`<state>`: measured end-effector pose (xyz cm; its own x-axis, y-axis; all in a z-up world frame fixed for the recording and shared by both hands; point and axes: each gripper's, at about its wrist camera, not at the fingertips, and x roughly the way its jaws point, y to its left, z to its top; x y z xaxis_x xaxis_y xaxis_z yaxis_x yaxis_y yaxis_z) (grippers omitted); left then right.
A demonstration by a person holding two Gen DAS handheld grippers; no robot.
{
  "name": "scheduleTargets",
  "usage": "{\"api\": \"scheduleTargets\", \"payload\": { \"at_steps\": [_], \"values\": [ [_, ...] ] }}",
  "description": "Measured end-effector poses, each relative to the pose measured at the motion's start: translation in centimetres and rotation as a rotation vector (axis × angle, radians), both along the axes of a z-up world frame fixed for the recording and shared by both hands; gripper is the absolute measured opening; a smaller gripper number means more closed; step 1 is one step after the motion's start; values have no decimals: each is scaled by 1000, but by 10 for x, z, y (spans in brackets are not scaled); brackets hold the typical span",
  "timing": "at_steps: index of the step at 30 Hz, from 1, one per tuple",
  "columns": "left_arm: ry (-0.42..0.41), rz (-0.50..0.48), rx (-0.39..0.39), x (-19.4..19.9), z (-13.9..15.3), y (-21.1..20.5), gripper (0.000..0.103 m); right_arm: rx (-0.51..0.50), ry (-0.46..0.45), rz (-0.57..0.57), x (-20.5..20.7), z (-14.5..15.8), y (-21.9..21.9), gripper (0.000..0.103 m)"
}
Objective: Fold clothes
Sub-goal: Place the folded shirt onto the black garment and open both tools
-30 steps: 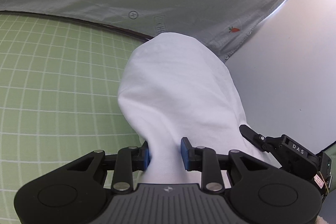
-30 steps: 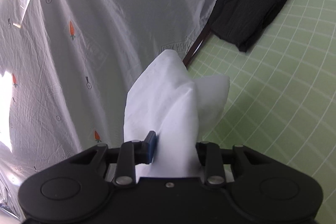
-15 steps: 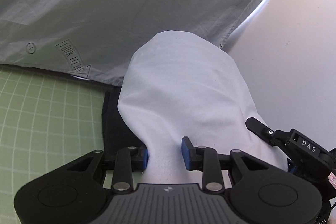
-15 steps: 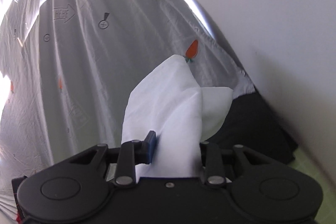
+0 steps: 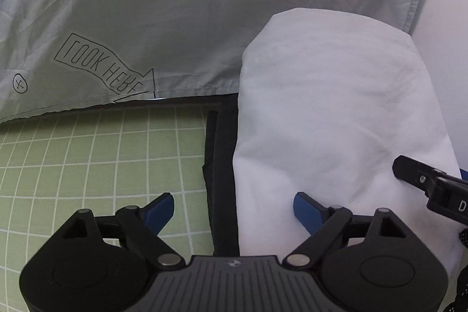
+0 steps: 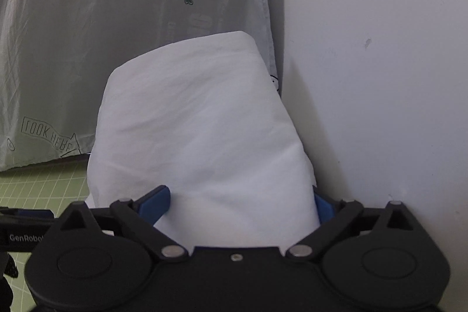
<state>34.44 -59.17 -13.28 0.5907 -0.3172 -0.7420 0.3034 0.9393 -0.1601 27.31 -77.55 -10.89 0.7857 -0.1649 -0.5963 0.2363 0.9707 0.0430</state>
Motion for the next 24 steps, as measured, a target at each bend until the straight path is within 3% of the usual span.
{"api": "scheduleTargets", "payload": {
  "at_steps": [2, 6, 10, 13, 16, 19, 24],
  "values": [
    [-19, -31, 18, -6, 6, 2, 90, 0, -10, -2, -11, 4, 4, 100],
    [-161, -40, 60, -42, 42, 14, 103, -4, -89, -44, -43, 33, 15, 100],
    [-316, -29, 52, -93, 90, 36, 103, -2, -198, -63, -93, 70, 34, 102],
    [-384, 42, 38, -133, 119, 56, 103, -2, -247, -41, -131, 86, 48, 102],
    [-408, 93, -2, -169, 136, 75, 103, -9, -199, -55, -159, 95, 64, 102],
    [-388, 61, -11, -198, 140, 87, 103, -19, -128, -84, -192, 95, 73, 102],
    [-375, -18, 81, -243, 128, 92, 103, -43, -46, -107, -241, 91, 90, 103]
  ]
}}
